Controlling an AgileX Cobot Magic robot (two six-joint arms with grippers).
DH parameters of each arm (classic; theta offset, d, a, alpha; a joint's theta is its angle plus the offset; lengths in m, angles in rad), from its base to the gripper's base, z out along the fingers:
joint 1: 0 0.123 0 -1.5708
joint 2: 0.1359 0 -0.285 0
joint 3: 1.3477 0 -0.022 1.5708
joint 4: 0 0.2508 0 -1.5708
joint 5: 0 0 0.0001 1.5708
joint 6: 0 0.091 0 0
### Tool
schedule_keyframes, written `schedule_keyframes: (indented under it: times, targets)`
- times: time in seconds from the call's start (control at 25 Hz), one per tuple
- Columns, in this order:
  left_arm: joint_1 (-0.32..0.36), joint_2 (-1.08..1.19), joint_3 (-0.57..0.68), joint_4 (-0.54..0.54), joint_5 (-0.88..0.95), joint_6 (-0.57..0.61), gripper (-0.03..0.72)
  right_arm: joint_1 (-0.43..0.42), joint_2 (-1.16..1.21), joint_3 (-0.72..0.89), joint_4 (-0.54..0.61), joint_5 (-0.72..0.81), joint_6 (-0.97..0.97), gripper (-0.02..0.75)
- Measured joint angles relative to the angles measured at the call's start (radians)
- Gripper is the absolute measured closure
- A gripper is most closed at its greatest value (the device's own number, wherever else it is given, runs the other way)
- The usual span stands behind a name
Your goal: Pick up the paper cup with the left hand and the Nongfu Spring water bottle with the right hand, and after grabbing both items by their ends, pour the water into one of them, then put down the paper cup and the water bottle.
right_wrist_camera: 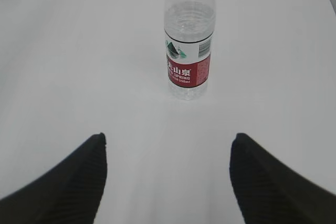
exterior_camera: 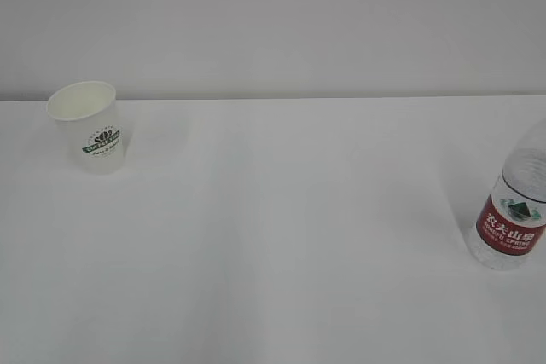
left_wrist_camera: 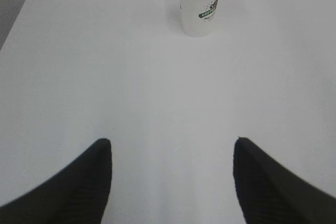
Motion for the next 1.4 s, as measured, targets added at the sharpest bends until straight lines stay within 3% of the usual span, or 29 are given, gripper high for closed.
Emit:
schedule_keyframes:
  times: [1.4]
  targets:
    - [0.000,0.000,0.000,0.000,0.000,0.000,0.169,0.000,0.000,0.000,-0.003,0.000,0.000,0.188]
